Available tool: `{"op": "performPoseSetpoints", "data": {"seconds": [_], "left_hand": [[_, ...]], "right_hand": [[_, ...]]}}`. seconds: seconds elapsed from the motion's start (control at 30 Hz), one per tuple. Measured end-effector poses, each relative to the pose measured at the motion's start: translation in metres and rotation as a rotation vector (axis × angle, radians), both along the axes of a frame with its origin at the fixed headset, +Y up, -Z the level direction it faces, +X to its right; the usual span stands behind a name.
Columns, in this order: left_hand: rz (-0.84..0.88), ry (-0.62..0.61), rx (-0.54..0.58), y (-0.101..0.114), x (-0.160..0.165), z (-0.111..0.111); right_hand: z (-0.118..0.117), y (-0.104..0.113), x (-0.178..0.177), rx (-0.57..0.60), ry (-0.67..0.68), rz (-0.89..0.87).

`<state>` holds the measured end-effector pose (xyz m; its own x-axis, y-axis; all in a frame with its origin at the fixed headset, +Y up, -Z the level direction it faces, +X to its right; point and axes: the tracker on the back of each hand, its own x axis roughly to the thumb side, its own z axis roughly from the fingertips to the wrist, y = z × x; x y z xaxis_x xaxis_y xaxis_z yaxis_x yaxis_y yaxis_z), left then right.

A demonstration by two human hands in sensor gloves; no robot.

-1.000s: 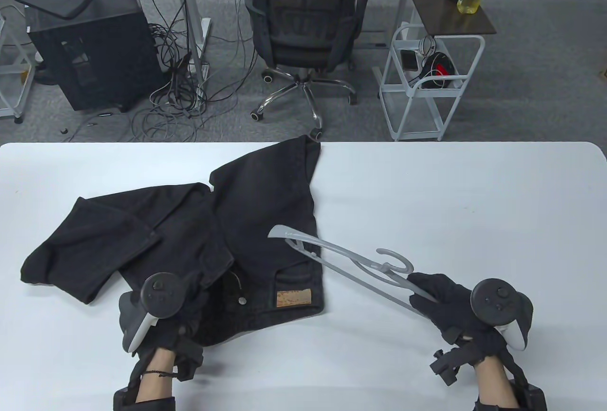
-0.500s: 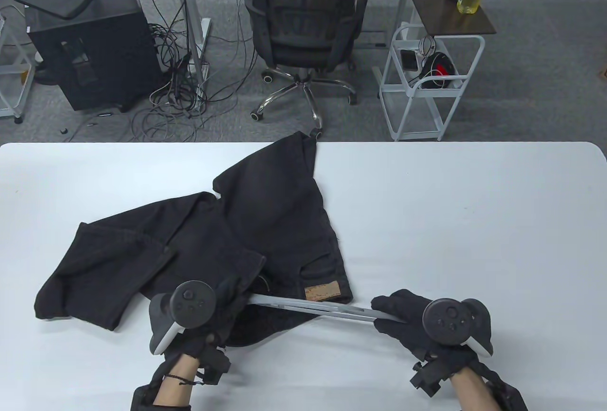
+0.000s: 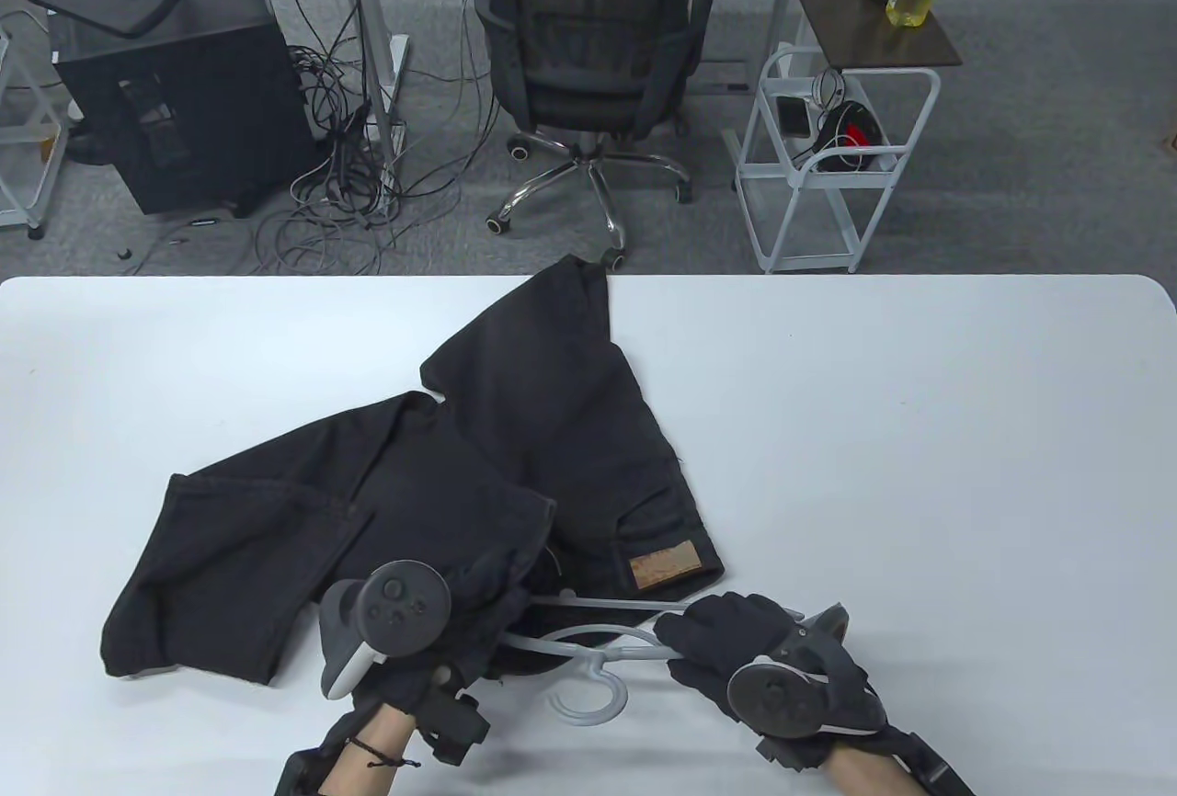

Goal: Hang trousers on hanger

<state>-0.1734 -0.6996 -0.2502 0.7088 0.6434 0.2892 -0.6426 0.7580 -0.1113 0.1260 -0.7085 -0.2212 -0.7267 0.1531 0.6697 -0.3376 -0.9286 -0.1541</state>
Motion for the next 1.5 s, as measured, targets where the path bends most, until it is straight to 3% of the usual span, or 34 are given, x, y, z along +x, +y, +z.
{"op": "performPoseSetpoints", "data": {"seconds": [0.4, 0.63, 0.8, 0.87, 0.97, 1.07, 1.2, 1.27, 1.37, 1.4, 1.5], "left_hand": [[0.153, -0.204, -0.060, -0.001, 0.032, 0.013], [0.183, -0.233, -0.075, -0.001, 0.039, 0.017], [0.245, -0.258, -0.098, -0.003, 0.042, 0.018], [0.268, -0.337, -0.110, -0.004, 0.044, 0.019], [0.392, -0.474, -0.219, -0.009, 0.045, 0.016], [0.456, -0.473, -0.188, -0.003, 0.033, 0.013], [0.365, -0.399, -0.058, 0.013, 0.010, 0.011], [0.276, -0.410, -0.059, 0.017, 0.003, 0.011], [-0.006, -0.356, -0.022, 0.016, 0.000, 0.009], [-0.154, -0.301, -0.002, 0.011, 0.001, 0.007], [-0.385, -0.261, 0.019, -0.005, 0.011, 0.004]], "right_hand": [[0.003, -0.010, -0.017, 0.021, 0.004, 0.063], [0.001, -0.013, -0.021, 0.025, -0.026, 0.070], [0.001, -0.021, -0.031, -0.008, -0.021, 0.066], [0.000, -0.023, -0.033, -0.020, -0.028, 0.062], [-0.004, -0.024, -0.029, -0.055, -0.046, 0.034], [-0.010, -0.024, -0.023, -0.136, -0.070, -0.066], [-0.017, -0.026, -0.015, -0.212, -0.110, -0.144], [-0.018, -0.026, -0.013, -0.225, -0.116, -0.161], [-0.020, -0.026, -0.012, -0.236, -0.121, -0.177], [-0.020, -0.026, -0.010, -0.245, -0.123, -0.189], [-0.021, -0.024, -0.008, -0.304, -0.123, -0.241]]}}
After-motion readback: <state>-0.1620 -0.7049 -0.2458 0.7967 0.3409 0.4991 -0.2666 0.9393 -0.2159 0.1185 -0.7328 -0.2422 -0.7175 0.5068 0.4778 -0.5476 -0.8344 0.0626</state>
